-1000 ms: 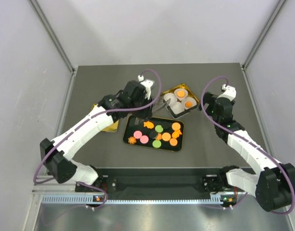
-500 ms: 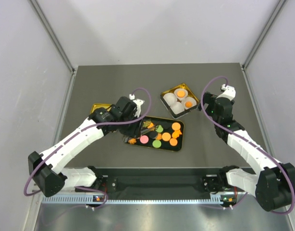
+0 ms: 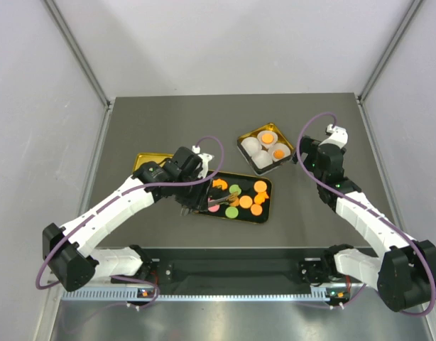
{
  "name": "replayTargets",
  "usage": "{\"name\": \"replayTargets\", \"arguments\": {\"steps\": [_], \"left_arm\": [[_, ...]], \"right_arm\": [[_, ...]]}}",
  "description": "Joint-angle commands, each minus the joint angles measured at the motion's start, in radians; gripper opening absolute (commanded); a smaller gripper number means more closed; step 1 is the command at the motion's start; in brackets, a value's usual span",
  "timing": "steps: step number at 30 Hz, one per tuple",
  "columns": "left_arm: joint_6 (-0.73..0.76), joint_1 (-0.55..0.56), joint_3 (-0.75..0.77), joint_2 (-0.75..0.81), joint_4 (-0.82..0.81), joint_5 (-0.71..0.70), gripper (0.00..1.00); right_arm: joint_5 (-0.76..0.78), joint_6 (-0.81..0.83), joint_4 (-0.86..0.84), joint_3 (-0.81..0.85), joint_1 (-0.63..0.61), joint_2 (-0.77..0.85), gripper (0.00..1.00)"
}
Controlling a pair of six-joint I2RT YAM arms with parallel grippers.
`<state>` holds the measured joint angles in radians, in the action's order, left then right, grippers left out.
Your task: Pack the cookies
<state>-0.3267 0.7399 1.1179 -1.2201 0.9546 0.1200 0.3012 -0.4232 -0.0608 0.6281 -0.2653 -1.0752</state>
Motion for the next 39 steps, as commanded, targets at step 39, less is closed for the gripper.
{"name": "replayTargets", "arguments": {"steps": [39], "left_arm": [[0.008, 0.000, 0.049, 0.014, 0.045, -0.065, 0.35]], "right_arm": [[-0.002, -0.008, -0.042, -0.002, 0.009, -0.005, 1.00]]}}
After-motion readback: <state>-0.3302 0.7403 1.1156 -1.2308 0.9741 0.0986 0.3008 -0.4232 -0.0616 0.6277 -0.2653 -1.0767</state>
